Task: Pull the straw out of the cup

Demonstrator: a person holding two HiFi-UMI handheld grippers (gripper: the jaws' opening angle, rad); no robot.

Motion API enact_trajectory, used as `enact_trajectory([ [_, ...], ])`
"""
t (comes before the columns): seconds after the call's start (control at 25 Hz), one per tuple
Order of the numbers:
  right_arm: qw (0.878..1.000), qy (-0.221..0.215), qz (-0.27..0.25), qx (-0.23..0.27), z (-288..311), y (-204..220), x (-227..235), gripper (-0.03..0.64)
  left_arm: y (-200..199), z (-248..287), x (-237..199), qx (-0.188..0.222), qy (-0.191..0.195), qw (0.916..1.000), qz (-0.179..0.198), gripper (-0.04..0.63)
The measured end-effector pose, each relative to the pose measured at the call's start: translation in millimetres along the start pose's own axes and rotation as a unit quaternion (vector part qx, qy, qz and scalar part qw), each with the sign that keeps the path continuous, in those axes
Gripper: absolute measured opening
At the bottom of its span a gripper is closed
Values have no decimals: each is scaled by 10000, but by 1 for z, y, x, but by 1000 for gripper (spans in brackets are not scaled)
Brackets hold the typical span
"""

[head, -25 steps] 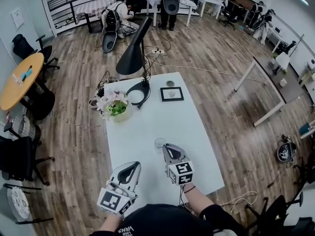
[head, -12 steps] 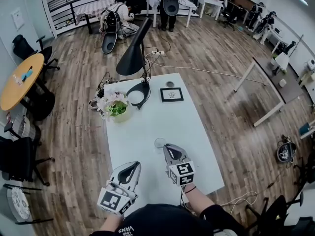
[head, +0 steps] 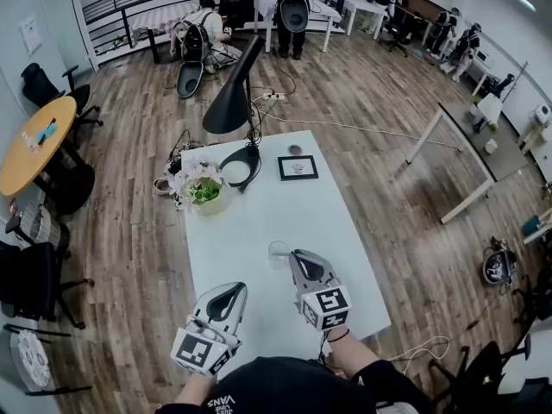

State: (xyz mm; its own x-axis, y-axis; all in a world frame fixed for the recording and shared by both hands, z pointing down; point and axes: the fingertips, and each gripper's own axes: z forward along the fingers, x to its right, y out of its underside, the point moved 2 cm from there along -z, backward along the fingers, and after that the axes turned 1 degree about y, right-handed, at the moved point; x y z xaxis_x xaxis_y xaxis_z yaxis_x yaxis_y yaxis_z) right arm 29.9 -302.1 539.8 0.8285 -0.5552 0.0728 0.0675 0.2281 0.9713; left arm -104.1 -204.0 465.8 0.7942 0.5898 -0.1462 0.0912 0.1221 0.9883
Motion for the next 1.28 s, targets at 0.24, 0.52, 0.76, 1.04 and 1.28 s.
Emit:
enact_trajectory([
  [0.24,9998,21,-44,195,-12,-17,-4,43,-4,-2,6,56,78,9999,42,11],
  [0.52,9994,77,-111,331,-29,-29,-9,43,-6,-8,12,108,116,9998,72,11],
  [0.76,9988,158,-132,434,-46,-36,-11,43,-9,-13,17,162,176,9997,83,11],
  [1.04,9987,213,-82,464,-65,-36,-13,43,-10,-16,20,202,187,9996,112,11],
  [1.28,9988,282,-42,408,-79,-31,-15,43,-9,-16,22,208,212,9995,94,11],
])
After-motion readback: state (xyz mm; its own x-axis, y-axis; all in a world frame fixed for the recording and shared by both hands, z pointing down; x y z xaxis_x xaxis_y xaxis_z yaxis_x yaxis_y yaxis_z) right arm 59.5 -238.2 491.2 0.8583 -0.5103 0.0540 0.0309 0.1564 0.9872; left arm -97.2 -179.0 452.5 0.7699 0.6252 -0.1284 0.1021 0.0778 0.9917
